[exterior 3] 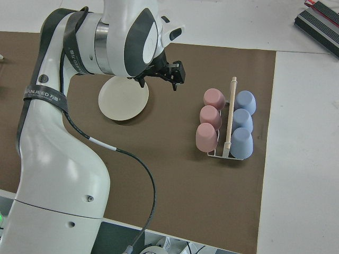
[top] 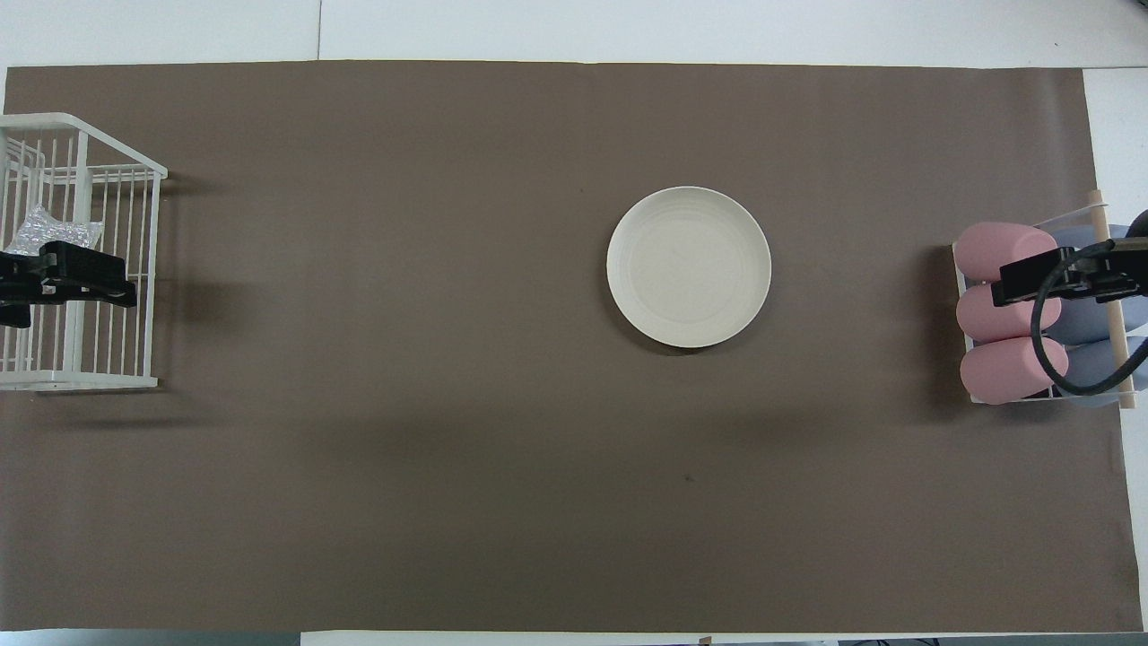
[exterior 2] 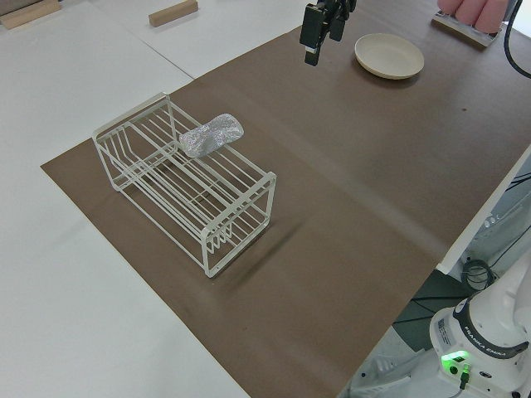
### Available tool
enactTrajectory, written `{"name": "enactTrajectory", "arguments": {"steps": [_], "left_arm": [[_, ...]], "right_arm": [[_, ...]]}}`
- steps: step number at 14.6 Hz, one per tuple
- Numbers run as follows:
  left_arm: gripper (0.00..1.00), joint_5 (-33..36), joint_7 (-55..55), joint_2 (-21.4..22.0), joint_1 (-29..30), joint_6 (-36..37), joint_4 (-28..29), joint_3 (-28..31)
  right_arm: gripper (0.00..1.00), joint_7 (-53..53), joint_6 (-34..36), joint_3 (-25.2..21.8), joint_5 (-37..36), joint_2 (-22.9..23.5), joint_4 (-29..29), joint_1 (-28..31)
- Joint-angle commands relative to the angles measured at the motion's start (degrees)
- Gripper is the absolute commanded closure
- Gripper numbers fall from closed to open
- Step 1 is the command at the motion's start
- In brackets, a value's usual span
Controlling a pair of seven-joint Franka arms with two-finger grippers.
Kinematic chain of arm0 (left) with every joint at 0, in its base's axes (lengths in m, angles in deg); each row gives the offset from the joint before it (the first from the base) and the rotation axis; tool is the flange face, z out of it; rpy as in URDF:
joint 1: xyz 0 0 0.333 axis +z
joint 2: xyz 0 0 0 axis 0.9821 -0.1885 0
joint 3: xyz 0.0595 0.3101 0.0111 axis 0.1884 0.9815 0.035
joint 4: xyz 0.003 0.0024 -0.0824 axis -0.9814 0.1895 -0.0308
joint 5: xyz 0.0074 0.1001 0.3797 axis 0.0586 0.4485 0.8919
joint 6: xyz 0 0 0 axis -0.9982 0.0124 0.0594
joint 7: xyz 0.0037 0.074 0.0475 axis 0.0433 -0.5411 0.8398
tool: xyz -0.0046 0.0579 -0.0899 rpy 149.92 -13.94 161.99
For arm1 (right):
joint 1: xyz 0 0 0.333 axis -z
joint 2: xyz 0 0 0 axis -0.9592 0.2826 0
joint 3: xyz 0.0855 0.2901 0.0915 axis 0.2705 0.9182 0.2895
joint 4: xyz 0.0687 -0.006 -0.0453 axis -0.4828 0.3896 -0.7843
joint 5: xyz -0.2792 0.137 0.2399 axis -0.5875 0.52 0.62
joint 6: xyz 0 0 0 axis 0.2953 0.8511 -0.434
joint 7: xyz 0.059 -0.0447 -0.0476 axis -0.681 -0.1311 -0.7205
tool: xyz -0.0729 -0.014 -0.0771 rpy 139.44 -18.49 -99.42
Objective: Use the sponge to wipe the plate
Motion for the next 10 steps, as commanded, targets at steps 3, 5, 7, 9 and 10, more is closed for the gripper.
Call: {"name": "enactTrajectory", "arguments": {"steps": [3, 5, 7, 9, 10], "left_arm": [[0.00, -0.60, -0.02, 0.37, 0.35, -0.06, -0.31, 0.26], [0.00, -0.78, -0.02, 0.37, 1.23, -0.06, -0.32, 0.26], [0.00, -0.78, 1.20, 0.37, 1.23, -0.14, -0.23, 0.26], [0.00, 0.70, 3.40, 0.20, 1.06, -3.30, 1.17, 0.17], [0.00, 4.72, 3.41, -0.41, 0.62, -3.83, 1.87, 0.08]], "right_arm": [[0.00, 1.68, -0.18, 0.29, -0.58, -0.21, -0.12, -0.17], [0.00, 1.68, -0.18, 0.29, -0.58, -0.21, -0.12, -0.17], [0.00, 1.68, -0.09, 0.29, -0.49, -0.21, -0.12, -0.17], [0.00, 1.68, -0.01, 0.29, -0.49, -0.21, -0.12, -0.17], [0.00, 1.68, -0.01, 0.29, -0.49, -0.21, -0.12, -0.17]]}}
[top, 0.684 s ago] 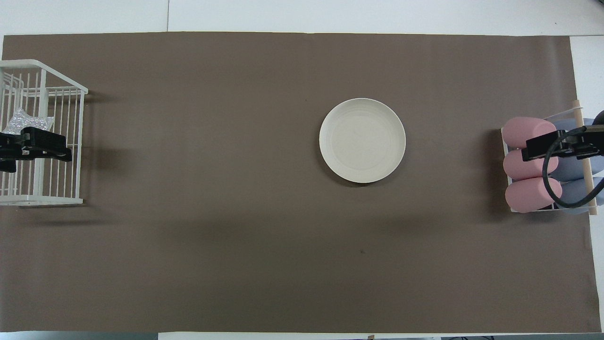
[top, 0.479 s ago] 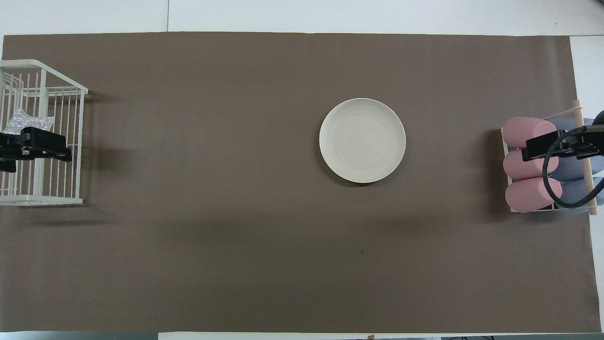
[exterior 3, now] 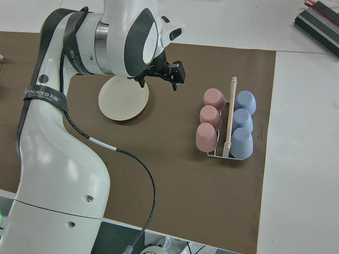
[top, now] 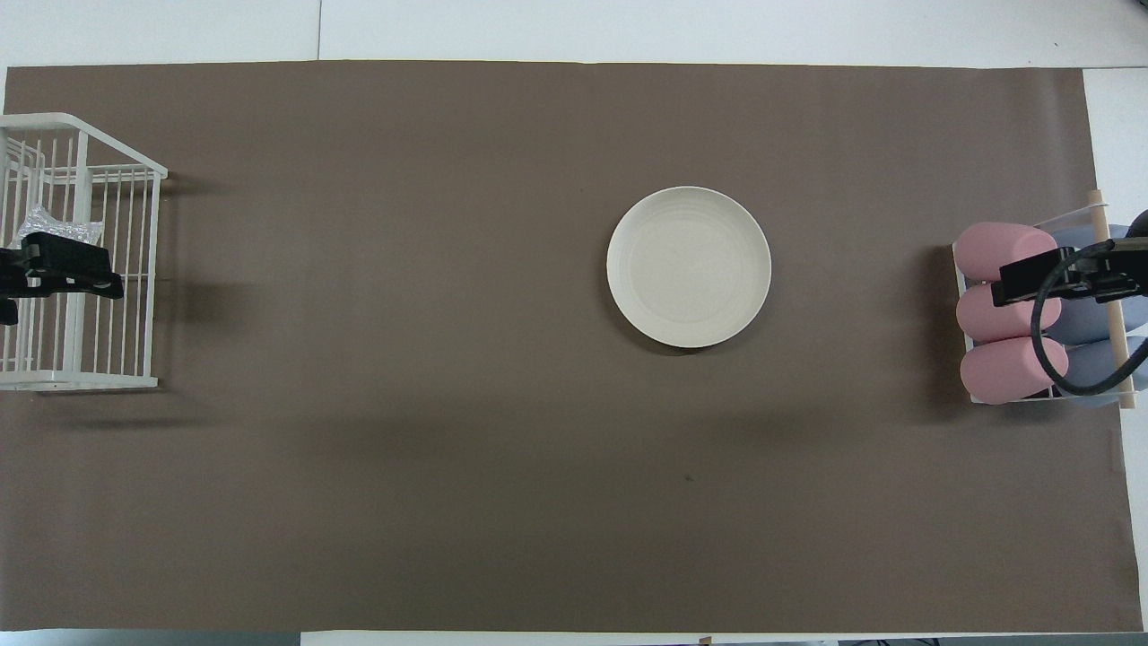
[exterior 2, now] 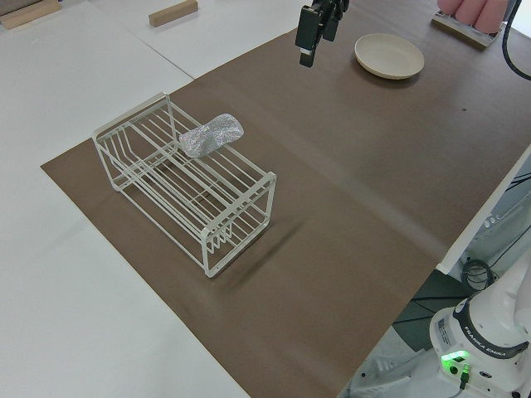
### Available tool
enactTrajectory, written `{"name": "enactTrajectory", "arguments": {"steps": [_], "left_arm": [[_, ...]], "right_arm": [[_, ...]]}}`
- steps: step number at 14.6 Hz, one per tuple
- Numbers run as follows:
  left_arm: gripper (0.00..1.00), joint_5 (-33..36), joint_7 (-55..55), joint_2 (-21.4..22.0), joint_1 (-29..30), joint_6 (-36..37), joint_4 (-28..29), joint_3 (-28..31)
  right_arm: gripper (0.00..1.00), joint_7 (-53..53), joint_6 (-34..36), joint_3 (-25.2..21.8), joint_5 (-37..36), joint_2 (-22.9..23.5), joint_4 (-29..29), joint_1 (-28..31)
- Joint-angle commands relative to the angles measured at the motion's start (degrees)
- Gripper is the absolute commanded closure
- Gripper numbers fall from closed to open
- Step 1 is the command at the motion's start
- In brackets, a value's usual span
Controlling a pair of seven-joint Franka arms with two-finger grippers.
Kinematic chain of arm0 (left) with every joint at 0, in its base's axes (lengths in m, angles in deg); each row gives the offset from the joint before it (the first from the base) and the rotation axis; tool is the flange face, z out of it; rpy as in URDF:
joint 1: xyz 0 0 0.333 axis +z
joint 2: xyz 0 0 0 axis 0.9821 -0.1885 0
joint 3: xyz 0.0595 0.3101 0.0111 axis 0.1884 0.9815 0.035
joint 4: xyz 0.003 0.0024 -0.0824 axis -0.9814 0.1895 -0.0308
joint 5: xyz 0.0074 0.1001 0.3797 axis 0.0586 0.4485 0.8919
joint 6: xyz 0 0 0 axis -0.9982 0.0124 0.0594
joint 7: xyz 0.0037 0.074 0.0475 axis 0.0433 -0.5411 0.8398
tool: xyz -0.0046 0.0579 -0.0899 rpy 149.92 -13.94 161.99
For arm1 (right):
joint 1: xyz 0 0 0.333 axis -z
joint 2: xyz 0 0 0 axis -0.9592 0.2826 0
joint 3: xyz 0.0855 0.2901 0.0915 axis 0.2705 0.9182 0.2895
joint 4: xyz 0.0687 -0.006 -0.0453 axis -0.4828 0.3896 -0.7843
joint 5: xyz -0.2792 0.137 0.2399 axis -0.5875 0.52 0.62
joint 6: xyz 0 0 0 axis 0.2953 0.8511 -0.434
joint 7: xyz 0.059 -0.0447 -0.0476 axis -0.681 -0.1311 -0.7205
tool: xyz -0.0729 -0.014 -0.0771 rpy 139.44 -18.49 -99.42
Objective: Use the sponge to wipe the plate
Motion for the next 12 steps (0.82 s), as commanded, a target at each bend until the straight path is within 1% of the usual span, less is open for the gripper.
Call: {"name": "enactTrajectory", "arguments": {"steps": [1, 2, 3, 6, 8, 10, 11, 12], "left_arm": [[0.00, 8.02, 1.36, -1.71, -0.63, -2.50, 1.85, -0.31], [0.00, 12.15, 1.36, -4.25, -0.81, -3.72, 1.85, -0.40], [0.00, 15.93, 1.36, -5.75, -1.16, -4.95, 1.94, -0.40], [0.00, 29.82, 3.36, -14.18, -3.97, -8.29, 1.68, -0.40], [0.00, 35.46, 4.17, -17.18, -3.98, -11.19, 1.85, -0.31], [0.00, 41.34, 4.26, -20.78, -4.06, -11.99, 1.77, -0.31], [0.00, 44.68, 4.17, -21.58, -4.15, -11.73, 1.85, -0.40], [0.00, 46.28, 4.08, -21.68, -4.33, -11.21, 1.85, -0.40]], "right_arm": [[0.00, 1.68, 0.08, 0.29, -0.49, -0.21, -0.12, -0.17], [0.00, 1.77, 0.08, 0.29, -0.49, -0.21, -0.12, -0.17], [0.00, 1.77, 0.08, 0.29, -0.49, -0.21, -0.12, -0.17], [0.00, 4.83, 0.17, 0.29, -0.40, -0.21, 0.05, -0.16], [0.00, 7.73, 0.26, 0.29, -0.40, -0.30, 0.05, -0.17], [0.00, 12.11, 0.34, 0.55, -0.40, -0.48, 0.31, -0.25], [0.00, 15.01, 0.35, 1.34, -0.40, -0.56, 0.40, -0.25], [0.00, 17.74, 0.26, 2.04, -0.40, -0.57, 0.40, -0.25]]}}
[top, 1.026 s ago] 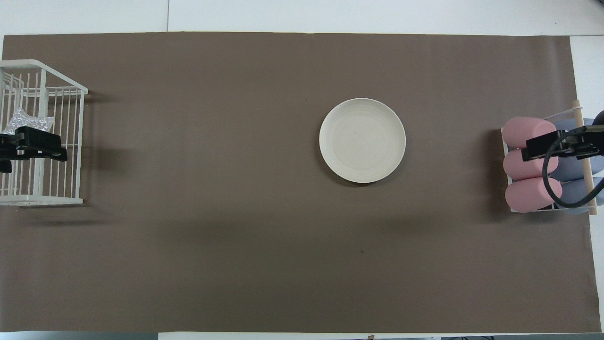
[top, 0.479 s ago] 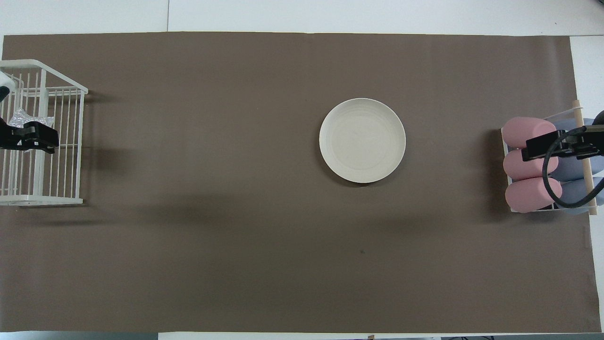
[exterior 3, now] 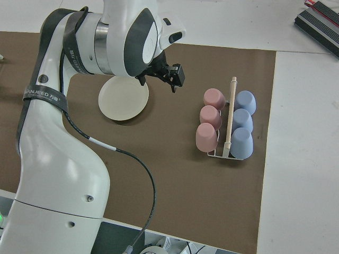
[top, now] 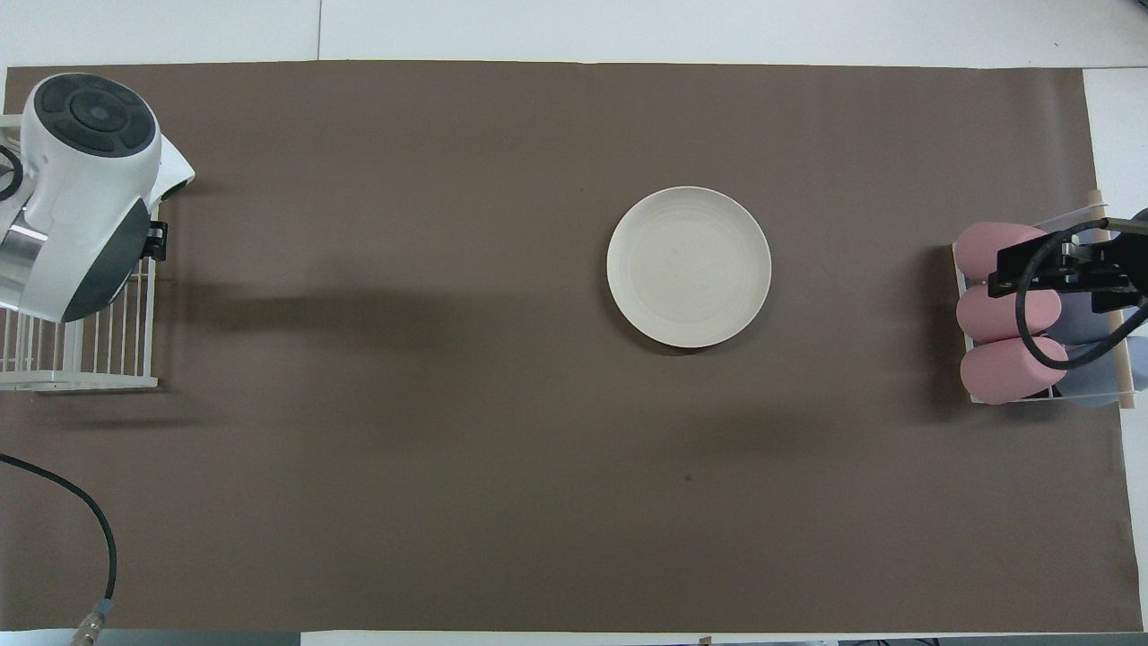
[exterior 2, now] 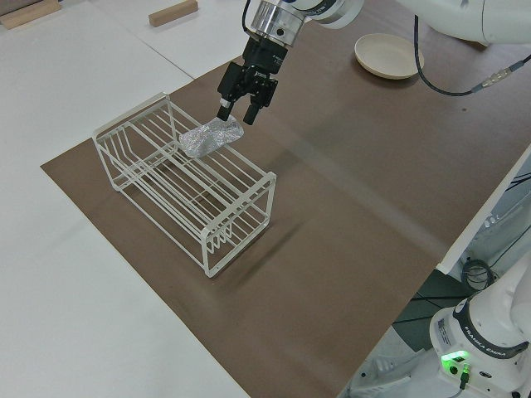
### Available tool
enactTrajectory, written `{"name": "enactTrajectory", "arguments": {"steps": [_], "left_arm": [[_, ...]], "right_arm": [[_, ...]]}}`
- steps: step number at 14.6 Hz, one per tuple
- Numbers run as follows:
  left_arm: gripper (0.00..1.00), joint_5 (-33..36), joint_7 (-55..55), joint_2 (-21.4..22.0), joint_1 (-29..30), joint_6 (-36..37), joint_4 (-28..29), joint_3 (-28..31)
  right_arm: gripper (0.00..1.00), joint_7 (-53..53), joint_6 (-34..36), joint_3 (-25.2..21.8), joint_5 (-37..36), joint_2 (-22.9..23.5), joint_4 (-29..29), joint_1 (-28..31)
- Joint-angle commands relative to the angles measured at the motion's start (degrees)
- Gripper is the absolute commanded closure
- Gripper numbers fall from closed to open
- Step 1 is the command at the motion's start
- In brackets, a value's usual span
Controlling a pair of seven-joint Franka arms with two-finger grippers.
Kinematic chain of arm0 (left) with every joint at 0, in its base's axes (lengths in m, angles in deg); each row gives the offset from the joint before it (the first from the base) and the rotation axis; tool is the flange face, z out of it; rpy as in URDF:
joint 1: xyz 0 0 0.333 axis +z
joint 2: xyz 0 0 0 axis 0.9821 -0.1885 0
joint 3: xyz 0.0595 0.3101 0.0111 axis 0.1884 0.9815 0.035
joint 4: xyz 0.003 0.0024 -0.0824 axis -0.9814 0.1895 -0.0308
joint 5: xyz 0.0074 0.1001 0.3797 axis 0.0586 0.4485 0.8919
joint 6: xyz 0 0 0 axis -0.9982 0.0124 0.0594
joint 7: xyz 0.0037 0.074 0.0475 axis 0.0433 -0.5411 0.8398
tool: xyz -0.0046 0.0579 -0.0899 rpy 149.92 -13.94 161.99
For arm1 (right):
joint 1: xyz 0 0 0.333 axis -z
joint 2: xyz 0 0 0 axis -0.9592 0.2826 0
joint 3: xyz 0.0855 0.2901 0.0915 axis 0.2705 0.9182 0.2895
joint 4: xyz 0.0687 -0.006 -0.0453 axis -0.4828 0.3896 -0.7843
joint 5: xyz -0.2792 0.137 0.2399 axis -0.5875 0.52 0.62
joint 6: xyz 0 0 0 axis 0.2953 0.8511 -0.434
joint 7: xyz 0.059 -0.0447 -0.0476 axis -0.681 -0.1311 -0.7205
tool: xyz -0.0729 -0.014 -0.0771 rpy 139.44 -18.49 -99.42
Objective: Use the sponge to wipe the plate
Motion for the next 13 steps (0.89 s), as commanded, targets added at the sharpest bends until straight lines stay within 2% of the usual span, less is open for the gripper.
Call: {"name": "enactTrajectory", "arguments": {"steps": [1, 2, 3, 4, 5, 6, 7, 10, 13], "left_arm": [[0.00, 3.84, 0.09, -0.49, -0.55, 0.19, -0.75, 0.42], [0.03, 3.93, 0.00, -0.57, -0.37, 0.02, -1.01, 0.42], [0.11, 3.84, 0.00, -0.75, -0.37, -0.16, -1.10, 0.42], [0.24, 3.84, 0.00, -0.75, -0.28, -0.33, -1.10, 0.33], [0.46, 3.84, 0.00, -0.75, -0.37, -0.33, -1.10, 0.42], [0.76, 3.84, 0.08, -0.75, -0.37, -0.33, -0.93, 0.33], [0.99, 3.84, 0.09, -0.75, -0.37, -0.42, -0.67, 0.42], [1.00, 3.67, 0.17, -0.66, -0.28, -0.42, -0.75, 0.42], [1.00, 3.14, 0.00, -0.75, -0.37, -0.16, -1.45, 0.33]], "right_arm": [[0.00, 8.14, 0.04, 2.06, -0.40, -0.57, 0.48, -0.20], [0.00, 11.31, -0.04, 2.59, -0.40, -0.65, 0.57, -0.20], [0.00, 14.64, -0.22, 3.29, -0.40, -0.65, 0.65, -0.20], [0.00, 18.16, -0.48, 4.17, -0.40, -0.65, 0.65, -0.20], [0.00, 23.67, -0.48, 5.40, -0.32, -0.74, 0.74, -0.20], [0.00, 29.99, -0.48, 6.28, 0.03, -0.74, 0.74, -0.20], [0.00, 36.58, -0.57, 7.07, 0.21, -0.74, 0.74, -0.20], [0.00, 57.41, -0.31, 10.76, 0.30, -1.00, 0.83, -0.20], [0.00, 72.47, -0.48, 12.79, 0.39, -1.27, 0.92, -0.20]]}}
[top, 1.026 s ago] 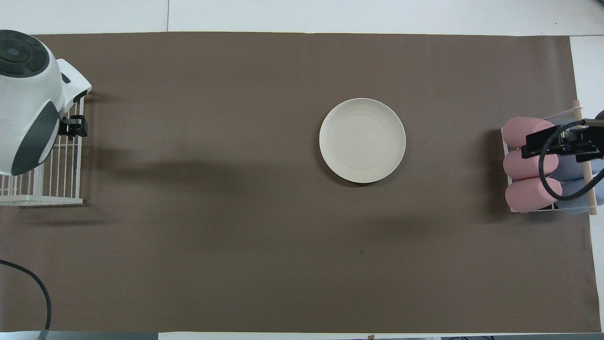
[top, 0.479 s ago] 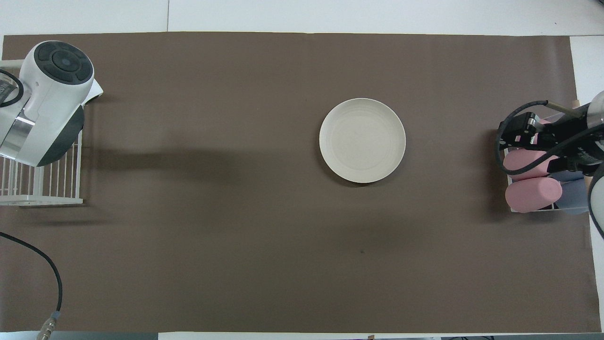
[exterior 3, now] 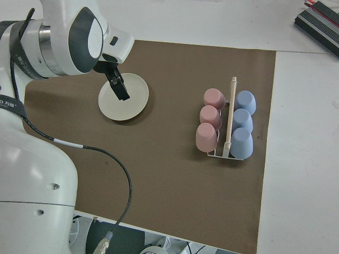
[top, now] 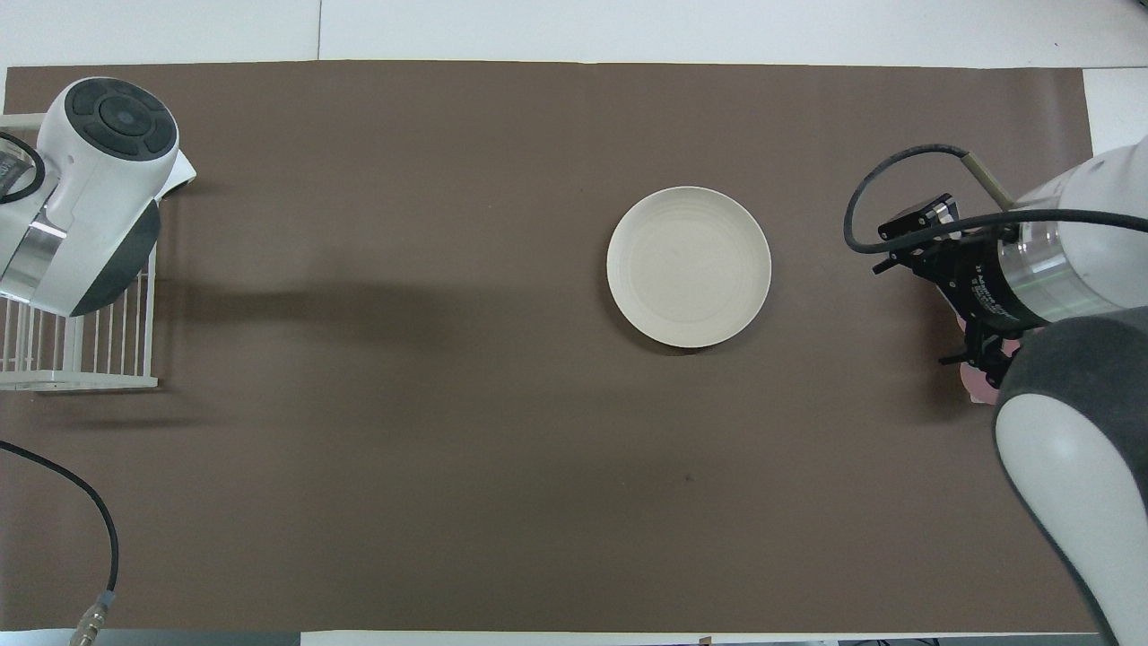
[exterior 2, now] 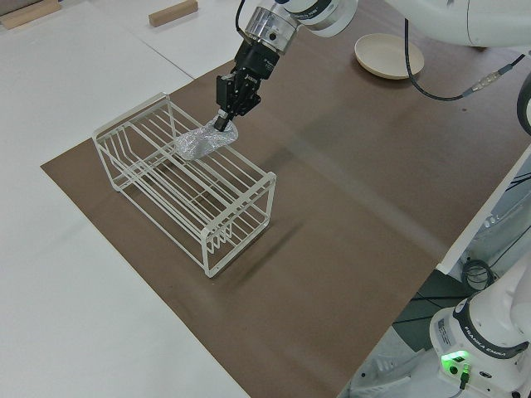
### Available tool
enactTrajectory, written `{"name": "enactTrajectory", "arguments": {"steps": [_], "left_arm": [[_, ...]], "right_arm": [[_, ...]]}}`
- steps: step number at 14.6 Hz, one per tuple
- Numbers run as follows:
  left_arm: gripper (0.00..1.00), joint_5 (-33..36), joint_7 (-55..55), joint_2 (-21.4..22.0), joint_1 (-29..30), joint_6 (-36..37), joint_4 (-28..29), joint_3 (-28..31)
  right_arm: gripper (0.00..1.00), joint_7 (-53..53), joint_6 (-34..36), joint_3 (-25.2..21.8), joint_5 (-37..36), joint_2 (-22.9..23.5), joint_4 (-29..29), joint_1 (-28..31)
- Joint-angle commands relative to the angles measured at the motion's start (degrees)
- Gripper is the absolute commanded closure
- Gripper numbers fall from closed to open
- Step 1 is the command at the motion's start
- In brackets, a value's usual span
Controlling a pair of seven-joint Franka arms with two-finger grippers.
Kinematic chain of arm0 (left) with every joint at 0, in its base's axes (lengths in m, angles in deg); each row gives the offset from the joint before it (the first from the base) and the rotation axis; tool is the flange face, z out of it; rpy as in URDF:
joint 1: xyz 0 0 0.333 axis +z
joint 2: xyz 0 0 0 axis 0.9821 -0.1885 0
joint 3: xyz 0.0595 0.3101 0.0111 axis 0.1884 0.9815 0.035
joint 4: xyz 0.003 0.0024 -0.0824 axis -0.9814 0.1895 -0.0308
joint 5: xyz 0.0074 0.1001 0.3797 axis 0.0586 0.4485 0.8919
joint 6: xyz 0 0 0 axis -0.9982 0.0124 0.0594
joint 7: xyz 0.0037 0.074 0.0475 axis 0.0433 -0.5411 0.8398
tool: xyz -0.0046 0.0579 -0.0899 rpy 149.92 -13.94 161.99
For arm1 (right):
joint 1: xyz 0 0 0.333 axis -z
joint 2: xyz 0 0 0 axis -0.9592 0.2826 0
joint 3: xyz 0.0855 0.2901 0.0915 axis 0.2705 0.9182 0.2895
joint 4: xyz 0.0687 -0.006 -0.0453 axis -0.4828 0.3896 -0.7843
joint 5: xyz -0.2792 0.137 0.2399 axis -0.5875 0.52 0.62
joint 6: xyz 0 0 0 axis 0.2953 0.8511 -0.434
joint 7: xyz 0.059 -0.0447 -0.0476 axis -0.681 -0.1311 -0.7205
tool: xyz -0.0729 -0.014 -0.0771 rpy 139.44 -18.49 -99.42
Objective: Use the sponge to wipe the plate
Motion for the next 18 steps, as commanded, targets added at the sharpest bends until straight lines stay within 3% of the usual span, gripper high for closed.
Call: {"name": "enactTrajectory", "arguments": {"steps": [1, 6, 8, 13, 16, 18], "left_arm": [[1.00, -0.09, -0.23, 0.04, -0.24, 0.10, -1.52, 0.32], [1.00, -20.88, -0.50, -0.22, -0.24, 17.47, -20.30, 0.23], [1.00, -29.67, -0.32, 0.30, -0.07, 22.58, -24.81, 0.58], [1.00, -58.14, 6.15, 4.61, 6.60, 25.95, -26.23, 0.93], [1.00, -72.55, 7.85, 5.74, 12.48, 25.51, -25.53, 0.93], [1.00, -81.70, 7.68, 9.51, 15.13, 23.76, -18.19, 0.93]], "right_arm": [[0.00, 11.41, -0.39, 0.63, 0.37, -1.12, 1.08, 0.28], [0.00, 11.80, 0.40, 2.13, 0.29, -1.82, 1.79, 0.28], [0.00, 11.53, 0.05, 2.13, 0.37, -1.82, 1.96, 0.36], [0.00, 17.06, -0.65, 2.21, 0.55, -1.91, 2.49, 0.28], [0.00, 20.74, -3.37, 2.21, 4.94, -1.91, 2.58, 0.28], [0.00, 24.61, -4.25, 3.00, 5.03, -1.91, 2.58, -2.34]]}}
